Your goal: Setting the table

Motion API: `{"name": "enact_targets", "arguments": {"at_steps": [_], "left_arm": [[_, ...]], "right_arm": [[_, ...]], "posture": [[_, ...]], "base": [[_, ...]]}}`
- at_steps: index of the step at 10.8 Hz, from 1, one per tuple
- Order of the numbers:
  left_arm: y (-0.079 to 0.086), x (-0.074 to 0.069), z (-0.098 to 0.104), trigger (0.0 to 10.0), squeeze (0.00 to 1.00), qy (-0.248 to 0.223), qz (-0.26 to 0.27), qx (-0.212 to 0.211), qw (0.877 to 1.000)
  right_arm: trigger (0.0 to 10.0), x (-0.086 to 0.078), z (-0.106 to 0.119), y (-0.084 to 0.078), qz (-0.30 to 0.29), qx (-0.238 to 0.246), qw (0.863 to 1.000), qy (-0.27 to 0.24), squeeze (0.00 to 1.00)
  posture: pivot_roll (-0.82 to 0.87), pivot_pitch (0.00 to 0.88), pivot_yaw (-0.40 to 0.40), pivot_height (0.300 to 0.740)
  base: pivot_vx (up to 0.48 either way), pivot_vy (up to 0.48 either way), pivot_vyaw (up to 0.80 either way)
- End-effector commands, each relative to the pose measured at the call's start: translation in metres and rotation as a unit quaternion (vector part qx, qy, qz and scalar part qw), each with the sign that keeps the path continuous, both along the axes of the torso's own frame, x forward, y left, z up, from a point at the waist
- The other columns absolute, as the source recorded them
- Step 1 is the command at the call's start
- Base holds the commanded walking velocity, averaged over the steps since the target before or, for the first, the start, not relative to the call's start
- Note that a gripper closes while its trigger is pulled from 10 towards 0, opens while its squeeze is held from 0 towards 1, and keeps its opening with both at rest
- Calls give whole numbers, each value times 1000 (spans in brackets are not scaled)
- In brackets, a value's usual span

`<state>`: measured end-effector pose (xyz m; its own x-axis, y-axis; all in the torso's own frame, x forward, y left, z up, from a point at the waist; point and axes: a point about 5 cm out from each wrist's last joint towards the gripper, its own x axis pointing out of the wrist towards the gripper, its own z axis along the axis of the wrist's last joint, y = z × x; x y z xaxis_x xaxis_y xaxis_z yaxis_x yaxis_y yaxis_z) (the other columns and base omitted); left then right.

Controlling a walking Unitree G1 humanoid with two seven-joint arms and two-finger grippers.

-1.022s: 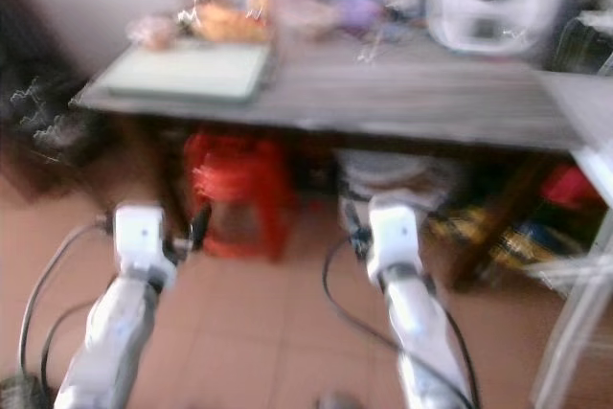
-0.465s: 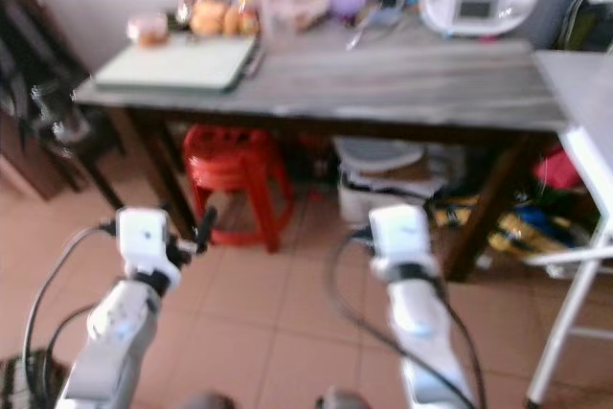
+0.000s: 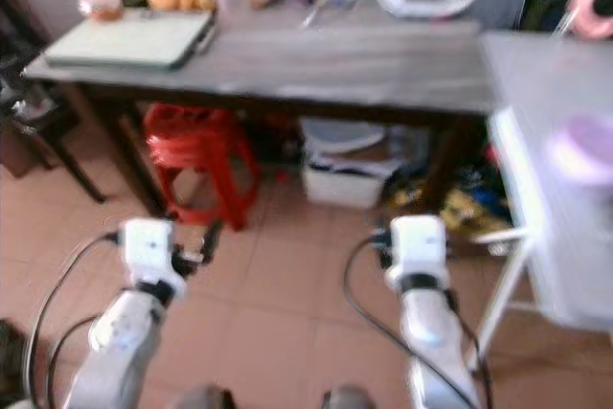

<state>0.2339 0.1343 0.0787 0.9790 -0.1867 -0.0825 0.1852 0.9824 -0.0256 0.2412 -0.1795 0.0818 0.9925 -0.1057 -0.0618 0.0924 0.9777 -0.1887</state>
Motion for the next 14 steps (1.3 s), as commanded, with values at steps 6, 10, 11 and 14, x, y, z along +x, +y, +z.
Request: {"name": "enact_targets", "arguments": {"at_steps": [6, 10, 11, 14], "left_arm": [[9, 0, 5, 10000, 0, 2, 12, 4, 1000], [8, -1, 11, 10000, 0, -2, 15, -6, 1000], [8, -2, 11, 10000, 0, 0, 12, -6, 1000], [11, -1, 10, 10000, 0, 2, 11, -5, 1000]], "right_arm": [[10000, 17, 32, 10, 27, 20, 998, -59, 1000], [10000, 18, 49, 14, 37, 2, 995, -91, 1000], [10000, 18, 50, 13, 35, -2, 995, -93, 1000], [10000, 17, 51, 14, 43, -11, 994, -99, 737]], "posture": [[-58, 116, 15, 740], [-55, 125, 10, 740], [-51, 126, 11, 740], [-50, 121, 11, 740]], "base": [[0, -159, 0], [0, 0, 0], [0, -270, 0], [0, -410, 0]]}}
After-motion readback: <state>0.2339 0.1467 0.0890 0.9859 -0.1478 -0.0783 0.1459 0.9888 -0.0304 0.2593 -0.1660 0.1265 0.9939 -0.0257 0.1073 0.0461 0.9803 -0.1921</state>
